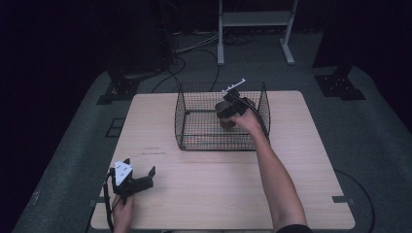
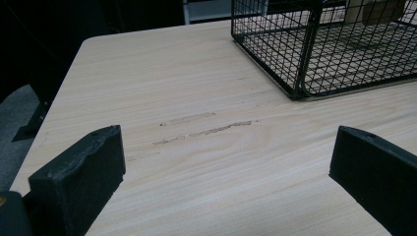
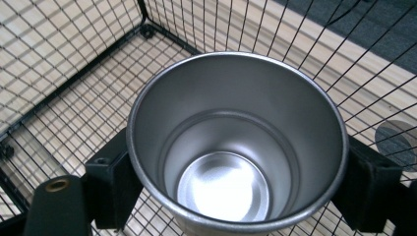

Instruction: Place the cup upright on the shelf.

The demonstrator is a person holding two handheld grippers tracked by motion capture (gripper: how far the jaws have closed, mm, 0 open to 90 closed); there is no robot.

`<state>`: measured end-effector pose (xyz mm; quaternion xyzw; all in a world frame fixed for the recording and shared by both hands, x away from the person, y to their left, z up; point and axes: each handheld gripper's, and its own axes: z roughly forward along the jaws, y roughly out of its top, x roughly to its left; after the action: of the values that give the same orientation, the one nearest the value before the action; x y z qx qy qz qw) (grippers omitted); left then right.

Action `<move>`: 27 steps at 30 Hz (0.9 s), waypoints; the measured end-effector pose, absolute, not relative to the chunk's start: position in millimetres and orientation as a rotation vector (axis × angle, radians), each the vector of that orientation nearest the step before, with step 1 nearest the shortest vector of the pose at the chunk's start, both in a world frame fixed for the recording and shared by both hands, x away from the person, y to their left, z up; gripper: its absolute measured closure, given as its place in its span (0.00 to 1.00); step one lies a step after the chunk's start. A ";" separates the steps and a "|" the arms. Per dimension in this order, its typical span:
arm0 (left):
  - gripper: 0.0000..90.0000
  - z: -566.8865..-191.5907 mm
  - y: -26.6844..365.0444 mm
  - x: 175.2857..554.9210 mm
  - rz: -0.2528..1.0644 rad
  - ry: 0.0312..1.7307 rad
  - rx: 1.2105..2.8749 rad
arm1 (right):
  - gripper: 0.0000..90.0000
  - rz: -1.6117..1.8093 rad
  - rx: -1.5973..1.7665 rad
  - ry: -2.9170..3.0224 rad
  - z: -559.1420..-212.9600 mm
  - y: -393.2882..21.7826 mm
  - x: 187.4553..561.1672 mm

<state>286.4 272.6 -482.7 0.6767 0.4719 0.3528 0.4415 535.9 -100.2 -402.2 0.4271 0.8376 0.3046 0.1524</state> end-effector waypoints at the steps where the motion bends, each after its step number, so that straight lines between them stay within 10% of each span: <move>1: 0.00 -482.6 272.7 286.4 0.876 1.171 1.680 | 0.19 0.869 1.224 2.410 -402.7 -99.8 535.9; 27: 0.00 -482.8 272.6 286.3 0.877 1.171 1.676 | 0.17 0.763 1.195 2.483 -409.1 -92.3 536.7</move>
<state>286.3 272.6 -482.8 0.6757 0.4718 0.3535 0.4425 536.7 -92.3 -409.1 0.4139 0.8597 0.2643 0.1407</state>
